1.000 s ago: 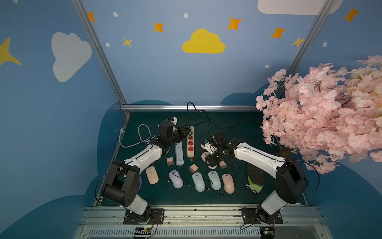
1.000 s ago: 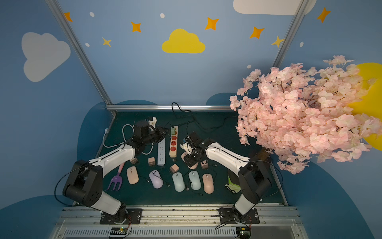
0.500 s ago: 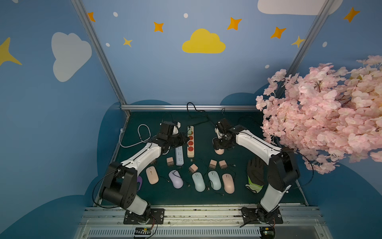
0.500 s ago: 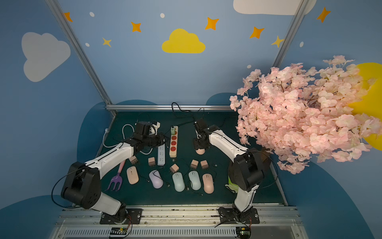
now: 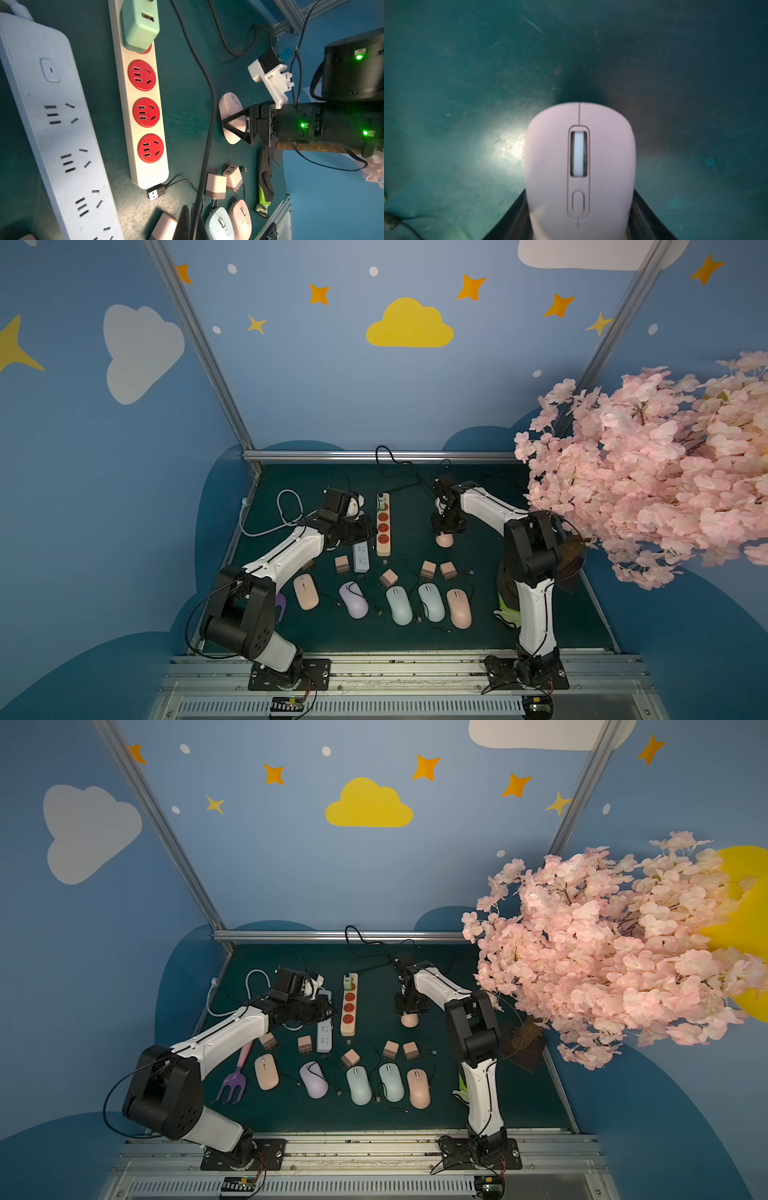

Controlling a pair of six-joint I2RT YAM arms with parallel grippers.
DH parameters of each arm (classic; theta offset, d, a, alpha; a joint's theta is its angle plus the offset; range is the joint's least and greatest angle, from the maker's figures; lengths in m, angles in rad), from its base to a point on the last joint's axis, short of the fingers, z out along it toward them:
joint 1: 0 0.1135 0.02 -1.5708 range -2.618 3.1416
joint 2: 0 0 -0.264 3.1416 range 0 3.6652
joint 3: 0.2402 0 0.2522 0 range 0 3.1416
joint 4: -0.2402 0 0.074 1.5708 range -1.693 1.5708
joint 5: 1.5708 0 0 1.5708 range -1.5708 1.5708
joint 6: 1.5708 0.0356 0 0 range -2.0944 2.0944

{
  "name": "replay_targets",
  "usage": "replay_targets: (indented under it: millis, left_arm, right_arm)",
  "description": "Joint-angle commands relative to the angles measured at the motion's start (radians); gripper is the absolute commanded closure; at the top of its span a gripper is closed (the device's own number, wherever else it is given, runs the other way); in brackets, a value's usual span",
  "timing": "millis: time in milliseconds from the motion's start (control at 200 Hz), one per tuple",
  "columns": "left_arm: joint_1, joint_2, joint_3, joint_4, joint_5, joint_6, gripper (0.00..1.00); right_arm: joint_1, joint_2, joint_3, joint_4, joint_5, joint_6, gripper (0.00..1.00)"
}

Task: Unplug the wireless mouse
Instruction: Place the power cord at the center of the board.

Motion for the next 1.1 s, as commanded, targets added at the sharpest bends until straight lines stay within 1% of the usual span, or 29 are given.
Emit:
replay_targets:
  millis: [0, 100, 160, 230, 255, 350, 405, 476, 576, 636, 741, 761, 856, 961, 1066, 1096]
  left_arm:
    - [0.0, -0.003, 0.015, -0.043, -0.006, 0.029, 0.96]
    - [0.0, -0.006, 0.008, -0.048, -0.015, 0.033, 0.96]
    - [0.0, -0.002, 0.005, -0.048, -0.019, 0.035, 0.96]
    - [0.0, 0.003, 0.004, -0.052, -0.022, 0.037, 0.96]
    - [0.0, 0.003, 0.005, -0.053, -0.024, 0.04, 0.96]
    - [0.0, 0.004, 0.01, -0.07, -0.04, 0.046, 0.96]
    - [0.0, 0.004, 0.012, -0.083, -0.053, 0.048, 0.96]
    - [0.0, 0.002, 0.015, -0.095, -0.071, 0.052, 0.9]
    - [0.0, -0.004, 0.021, -0.117, -0.106, 0.059, 0.84]
    - [0.0, -0.002, 0.031, -0.139, -0.13, 0.067, 0.74]
    - [0.0, 0.017, 0.068, -0.182, -0.151, 0.086, 0.49]
    - [-0.001, 0.021, 0.076, -0.189, -0.182, 0.09, 0.44]
    - [0.0, 0.035, 0.12, -0.219, -0.218, 0.103, 0.27]
    - [0.0, 0.043, 0.178, -0.235, -0.246, 0.114, 0.14]
    - [0.0, 0.072, 0.264, -0.276, -0.274, 0.139, 0.05]
    - [0.0, 0.086, 0.294, -0.291, -0.281, 0.147, 0.04]
  right_arm:
    - [-0.004, 0.024, 0.021, -0.041, -0.027, 0.008, 0.93]
    - [-0.008, 0.038, 0.013, -0.038, -0.036, 0.018, 0.76]
    - [-0.007, 0.043, 0.013, -0.04, -0.045, 0.018, 0.57]
    - [-0.007, 0.041, 0.007, -0.038, -0.046, 0.022, 0.41]
    - [-0.009, 0.039, 0.004, -0.036, -0.047, 0.024, 0.36]
    - [-0.009, 0.016, -0.005, -0.031, -0.048, 0.028, 0.25]
    - [-0.01, -0.004, -0.009, -0.029, -0.051, 0.029, 0.21]
    - [-0.01, -0.039, -0.023, -0.019, -0.056, 0.029, 0.16]
    - [-0.008, -0.122, -0.072, 0.021, -0.076, 0.024, 0.14]
    - [0.001, -0.2, -0.135, 0.083, -0.092, 0.013, 0.13]
    - [0.028, -0.329, -0.264, 0.205, -0.154, 0.005, 0.12]
    - [0.038, -0.349, -0.284, 0.219, -0.16, 0.003, 0.12]
    - [0.085, -0.429, -0.366, 0.275, -0.147, -0.004, 0.12]
    - [0.125, -0.499, -0.439, 0.323, -0.139, 0.0, 0.12]
    - [0.133, -0.563, -0.514, 0.383, -0.146, 0.02, 0.12]
    - [0.134, -0.579, -0.532, 0.396, -0.146, 0.025, 0.13]
